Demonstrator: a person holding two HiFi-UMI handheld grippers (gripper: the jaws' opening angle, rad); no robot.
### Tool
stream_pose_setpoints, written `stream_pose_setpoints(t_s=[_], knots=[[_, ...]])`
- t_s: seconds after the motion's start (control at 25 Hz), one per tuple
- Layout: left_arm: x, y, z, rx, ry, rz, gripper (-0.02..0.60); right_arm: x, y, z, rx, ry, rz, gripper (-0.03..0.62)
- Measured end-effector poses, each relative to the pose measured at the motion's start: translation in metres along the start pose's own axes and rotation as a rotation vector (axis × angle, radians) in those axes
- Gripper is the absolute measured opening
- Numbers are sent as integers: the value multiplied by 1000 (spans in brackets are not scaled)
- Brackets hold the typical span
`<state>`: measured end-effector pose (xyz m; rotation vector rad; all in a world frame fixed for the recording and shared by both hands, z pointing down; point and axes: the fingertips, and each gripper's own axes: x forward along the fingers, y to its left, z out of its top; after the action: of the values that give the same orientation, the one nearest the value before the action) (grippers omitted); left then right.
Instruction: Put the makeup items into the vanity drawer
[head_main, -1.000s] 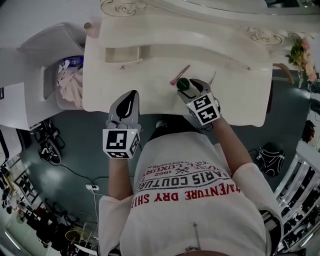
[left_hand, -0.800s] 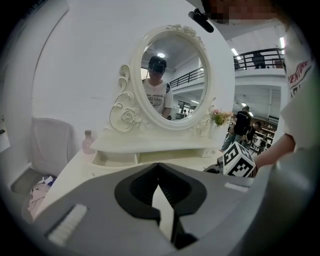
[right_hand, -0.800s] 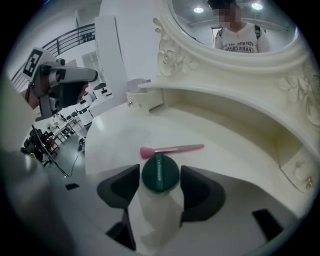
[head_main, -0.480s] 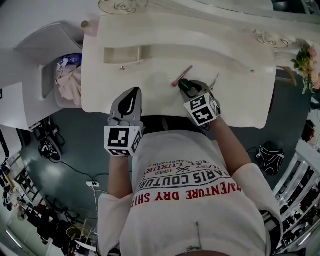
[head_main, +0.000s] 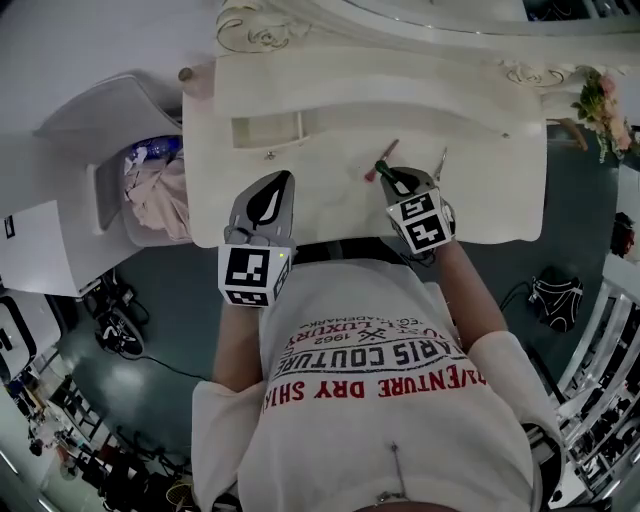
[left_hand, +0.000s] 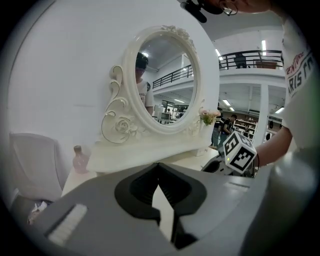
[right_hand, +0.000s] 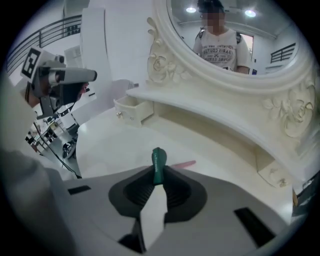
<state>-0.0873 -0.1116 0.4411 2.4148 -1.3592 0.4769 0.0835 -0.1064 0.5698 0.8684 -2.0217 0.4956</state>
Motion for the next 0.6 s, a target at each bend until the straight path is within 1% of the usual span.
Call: stream_pose_setpoints(t_s=[0.12, 0.28, 0.48, 0.6], knots=[[-9, 22, 7, 30, -11, -17, 11, -5, 7, 35, 11, -67, -39, 54], [-28, 51, 15, 49, -40, -31, 11, -5, 28, 81, 11, -152, -41, 54], [-47, 101, 15, 62, -51, -2, 11, 16, 55, 140, -25, -190, -36, 54], [-58, 123, 13, 68, -51, 6, 11, 29, 72, 164, -41, -205, -28, 54]])
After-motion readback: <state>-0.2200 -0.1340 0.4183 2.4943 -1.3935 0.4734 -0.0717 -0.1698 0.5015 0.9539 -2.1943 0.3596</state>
